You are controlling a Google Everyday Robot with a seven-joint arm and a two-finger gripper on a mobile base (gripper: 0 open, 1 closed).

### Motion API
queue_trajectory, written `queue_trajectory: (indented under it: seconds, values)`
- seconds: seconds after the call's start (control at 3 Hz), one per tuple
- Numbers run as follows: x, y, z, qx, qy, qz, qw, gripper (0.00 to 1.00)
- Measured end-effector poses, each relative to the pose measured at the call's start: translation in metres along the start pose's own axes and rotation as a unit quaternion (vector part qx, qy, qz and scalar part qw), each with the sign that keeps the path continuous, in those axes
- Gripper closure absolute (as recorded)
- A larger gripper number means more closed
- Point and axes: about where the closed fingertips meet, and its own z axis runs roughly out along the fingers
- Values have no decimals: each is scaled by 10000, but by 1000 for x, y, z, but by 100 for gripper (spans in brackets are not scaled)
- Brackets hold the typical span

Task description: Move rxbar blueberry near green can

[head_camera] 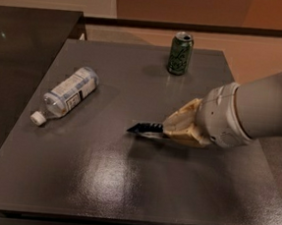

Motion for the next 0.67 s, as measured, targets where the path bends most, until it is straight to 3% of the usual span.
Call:
queue_trajectory:
  seconds: [0.67]
  values:
    - [-7, -90, -18, 926, -68, 93, 9956, 100]
